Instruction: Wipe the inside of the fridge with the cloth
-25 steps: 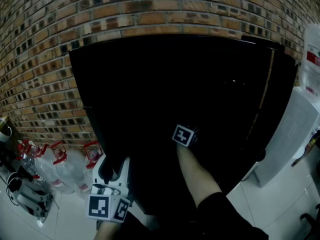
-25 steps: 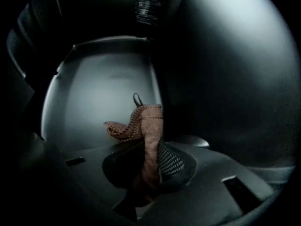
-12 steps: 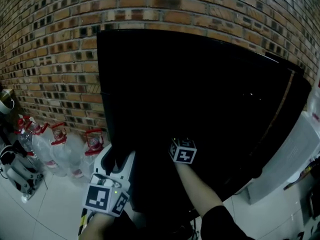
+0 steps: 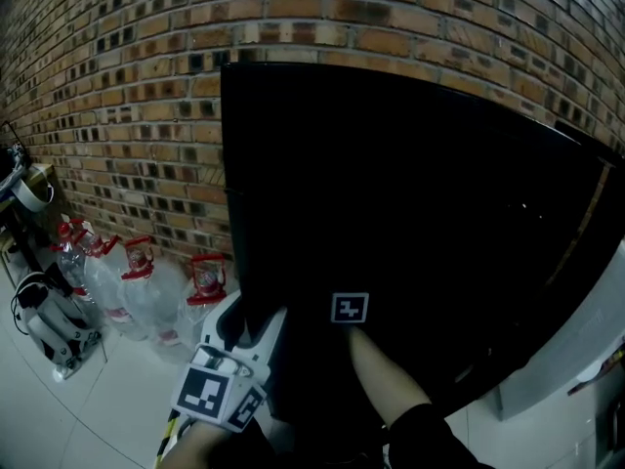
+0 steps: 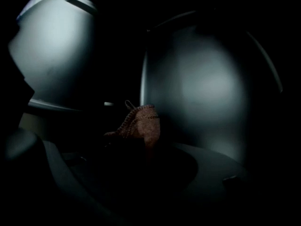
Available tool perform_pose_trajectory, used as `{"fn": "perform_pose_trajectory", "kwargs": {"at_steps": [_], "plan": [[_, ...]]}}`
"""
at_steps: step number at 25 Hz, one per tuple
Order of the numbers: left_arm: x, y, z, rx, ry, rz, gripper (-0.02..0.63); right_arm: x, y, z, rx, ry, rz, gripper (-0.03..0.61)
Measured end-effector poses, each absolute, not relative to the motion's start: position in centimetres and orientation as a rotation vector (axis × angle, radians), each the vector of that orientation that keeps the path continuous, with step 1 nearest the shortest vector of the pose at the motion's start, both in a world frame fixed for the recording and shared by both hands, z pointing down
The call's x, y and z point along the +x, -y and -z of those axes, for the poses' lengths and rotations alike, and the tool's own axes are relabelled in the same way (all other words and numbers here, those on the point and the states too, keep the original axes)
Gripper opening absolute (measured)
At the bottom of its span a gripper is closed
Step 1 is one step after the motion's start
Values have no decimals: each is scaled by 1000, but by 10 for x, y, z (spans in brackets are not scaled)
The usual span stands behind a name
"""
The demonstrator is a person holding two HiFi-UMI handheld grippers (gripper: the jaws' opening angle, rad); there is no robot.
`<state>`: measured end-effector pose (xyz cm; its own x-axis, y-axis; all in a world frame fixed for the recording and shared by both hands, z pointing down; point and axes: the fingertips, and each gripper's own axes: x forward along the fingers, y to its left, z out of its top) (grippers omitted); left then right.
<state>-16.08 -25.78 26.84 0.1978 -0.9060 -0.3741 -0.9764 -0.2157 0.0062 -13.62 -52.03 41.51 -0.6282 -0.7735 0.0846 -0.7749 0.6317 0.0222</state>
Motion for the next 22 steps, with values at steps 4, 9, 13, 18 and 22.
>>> {"fn": "perform_pose_trajectory", "kwargs": {"at_steps": [4, 9, 13, 18, 22], "plan": [[-161, 258, -268, -2232, -1803, -443, 206, -148, 529, -423, 1297, 2714, -27, 74], [-161, 259, -268, -2224, -1802, -449, 207, -154, 534, -434, 1283, 2646, -63, 75], [-161, 260, -268, -2223, -1800, -452, 209, -149, 538, -438, 1272, 2605, -43, 75], [-163, 261, -269, -2229, -1792, -451, 213, -126, 542, -445, 1323, 2581, -141, 75], [-163, 261, -271, -2219, -1802, -455, 212, -99, 547, -449, 1379, 2541, -183, 75]]}}
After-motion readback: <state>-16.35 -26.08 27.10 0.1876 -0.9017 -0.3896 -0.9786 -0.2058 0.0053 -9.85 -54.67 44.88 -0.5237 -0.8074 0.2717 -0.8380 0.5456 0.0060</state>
